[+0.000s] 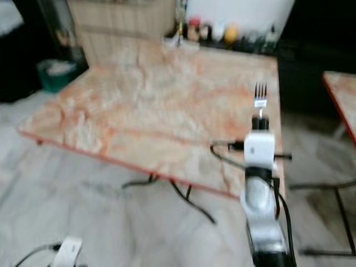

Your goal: Setting the table

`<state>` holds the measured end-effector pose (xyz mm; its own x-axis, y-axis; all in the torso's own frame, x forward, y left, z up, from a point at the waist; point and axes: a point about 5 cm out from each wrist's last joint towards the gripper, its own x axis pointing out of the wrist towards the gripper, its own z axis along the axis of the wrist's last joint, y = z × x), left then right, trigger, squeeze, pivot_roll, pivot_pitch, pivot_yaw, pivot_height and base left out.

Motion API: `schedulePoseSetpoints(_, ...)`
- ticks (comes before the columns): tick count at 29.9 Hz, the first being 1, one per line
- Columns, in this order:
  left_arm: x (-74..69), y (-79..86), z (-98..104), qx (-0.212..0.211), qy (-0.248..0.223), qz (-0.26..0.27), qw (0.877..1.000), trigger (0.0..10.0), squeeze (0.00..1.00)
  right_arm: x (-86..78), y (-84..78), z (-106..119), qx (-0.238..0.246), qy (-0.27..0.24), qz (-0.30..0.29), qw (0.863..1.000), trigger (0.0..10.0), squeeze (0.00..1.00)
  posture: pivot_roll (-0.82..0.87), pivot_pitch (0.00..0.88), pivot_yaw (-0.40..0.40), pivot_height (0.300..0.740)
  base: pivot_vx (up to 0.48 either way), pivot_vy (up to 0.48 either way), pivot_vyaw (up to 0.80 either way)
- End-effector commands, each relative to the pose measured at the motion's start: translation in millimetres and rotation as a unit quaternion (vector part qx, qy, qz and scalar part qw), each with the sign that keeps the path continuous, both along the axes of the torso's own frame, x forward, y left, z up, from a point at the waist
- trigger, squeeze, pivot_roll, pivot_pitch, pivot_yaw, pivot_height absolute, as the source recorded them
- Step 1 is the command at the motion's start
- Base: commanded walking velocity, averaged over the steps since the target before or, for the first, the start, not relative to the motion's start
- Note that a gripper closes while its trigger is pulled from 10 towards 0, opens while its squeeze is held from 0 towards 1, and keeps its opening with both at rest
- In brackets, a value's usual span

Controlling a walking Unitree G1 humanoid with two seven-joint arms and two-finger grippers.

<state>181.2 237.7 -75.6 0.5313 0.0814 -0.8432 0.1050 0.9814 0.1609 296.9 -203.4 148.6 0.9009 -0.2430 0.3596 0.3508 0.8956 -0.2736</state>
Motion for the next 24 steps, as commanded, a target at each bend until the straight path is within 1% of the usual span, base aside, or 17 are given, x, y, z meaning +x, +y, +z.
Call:
schedulePoseSetpoints(1,-3.6,-0.6,-2.0,0.0,0.005,0.002,1.0,10.0,0.0,2.0,-3.2,4.2,0.003,-0.004,-0.003,1.0,10.0,0.0,0.0,0.0,-0.023,0.74,-0.292,0.0,0.0)
schedulePoseSetpoints(5,-2.7,-0.6,-1.5,0.002,0.005,0.001,1.0,10.0,0.0,3.9,-1.1,4.9,0.004,-0.004,0.002,1.0,10.0,0.0,0.0,0.0,-0.026,0.74,-0.28,0.0,0.0)
schedulePoseSetpoints(9,-1.3,0.3,-0.9,0.011,0.009,-0.002,1.0,10.0,0.0,6.0,0.5,7.5,0.007,-0.007,0.007,1.0,10.0,0.0,0.01,0.0,-0.037,0.74,0.0,0.0,0.0)
schedulePoseSetpoints(15,0.1,-0.6,-0.4,0.002,0.001,0.011,1.0,10.0,0.0,8.0,0.0,9.0,0.013,-0.006,0.009,1.0,10.0,0.0,0.01,0.0,-0.044,0.74,0.0,0.0,0.0)
schedulePoseSetpoints(17,0.6,-1.0,-0.3,0.002,0.001,0.012,1.0,10.0,0.0,8.1,-2.3,6.5,0.025,-0.001,0.004,1.0,10.0,0.0,0.01,0.0,-0.047,0.74,0.0,0.0,0.0)
schedulePoseSetpoints(18,0.7,-1.0,-0.3,0.002,0.001,0.012,1.0,10.0,0.0,7.7,-4.3,4.3,0.034,0.002,-0.002,0.999,10.0,0.0,0.01,0.0,-0.047,0.74,0.0,0.0,0.0)
schedulePoseSetpoints(19,1.0,-1.2,-0.2,0.002,0.0,0.012,1.0,10.0,0.0,6.7,-9.7,-2.6,0.054,0.015,-0.015,0.998,10.0,0.0,0.01,0.0,-0.047,0.74,0.0,0.0,0.0)
schedulePoseSetpoints(21,1.1,-1.3,-0.1,0.002,0.0,0.012,1.0,10.0,0.0,3.5,-14.8,-11.9,0.072,0.03,-0.027,0.997,10.0,0.0,0.01,0.0,-0.047,0.74,0.0,0.0,0.0)
schedulePoseSetpoints(22,1.4,-1.3,0.0,0.002,0.0,0.013,1.0,10.0,0.0,-0.7,-17.3,-20.0,0.071,0.042,-0.031,0.996,10.0,0.0,0.01,0.0,-0.046,0.74,0.0,0.0,0.0)
schedulePoseSetpoints(24,1.4,-1.2,0.0,0.002,-0.001,0.012,1.0,10.0,0.0,-4.4,-18.2,-25.5,0.066,0.051,-0.033,0.996,10.0,0.0,0.02,0.0,-0.046,0.74,0.0,0.0,0.0)
